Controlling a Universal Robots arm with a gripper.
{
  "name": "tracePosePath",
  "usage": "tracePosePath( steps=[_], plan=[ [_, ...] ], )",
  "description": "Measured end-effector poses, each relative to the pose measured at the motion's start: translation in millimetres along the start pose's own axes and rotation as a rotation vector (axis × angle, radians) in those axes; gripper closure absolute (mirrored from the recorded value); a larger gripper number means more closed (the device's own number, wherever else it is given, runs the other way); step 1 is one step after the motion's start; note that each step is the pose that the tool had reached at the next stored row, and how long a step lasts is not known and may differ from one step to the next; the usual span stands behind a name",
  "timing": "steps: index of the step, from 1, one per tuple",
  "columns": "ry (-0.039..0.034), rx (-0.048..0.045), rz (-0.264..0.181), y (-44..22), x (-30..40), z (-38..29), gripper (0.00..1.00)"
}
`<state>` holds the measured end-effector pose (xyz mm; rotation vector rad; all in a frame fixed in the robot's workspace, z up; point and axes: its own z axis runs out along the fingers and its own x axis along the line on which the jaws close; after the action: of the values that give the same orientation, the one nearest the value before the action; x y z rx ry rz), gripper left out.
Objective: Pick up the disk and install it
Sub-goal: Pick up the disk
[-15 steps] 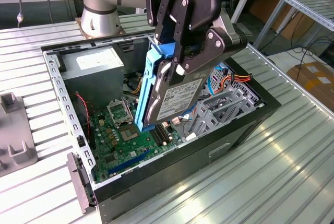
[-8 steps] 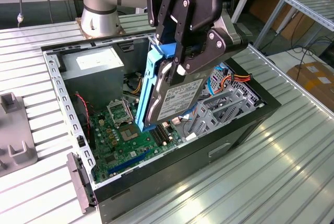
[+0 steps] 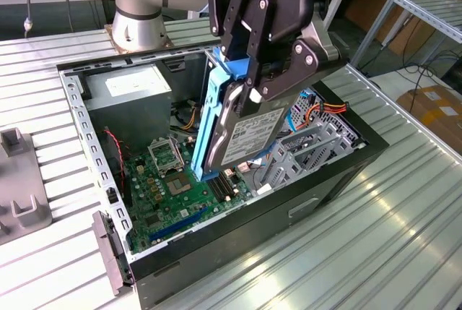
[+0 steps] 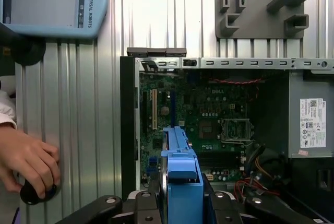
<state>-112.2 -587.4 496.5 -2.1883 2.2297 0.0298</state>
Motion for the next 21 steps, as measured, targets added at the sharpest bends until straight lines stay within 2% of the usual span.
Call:
tracePosePath(
  steps=[10, 21],
  plan=[
    [0.0, 0.0, 0.0, -9.0, -0.2, 0.2, 0.63],
    [0.0, 0.0, 0.0, -13.5, -0.2, 0.5, 0.63]
  ],
)
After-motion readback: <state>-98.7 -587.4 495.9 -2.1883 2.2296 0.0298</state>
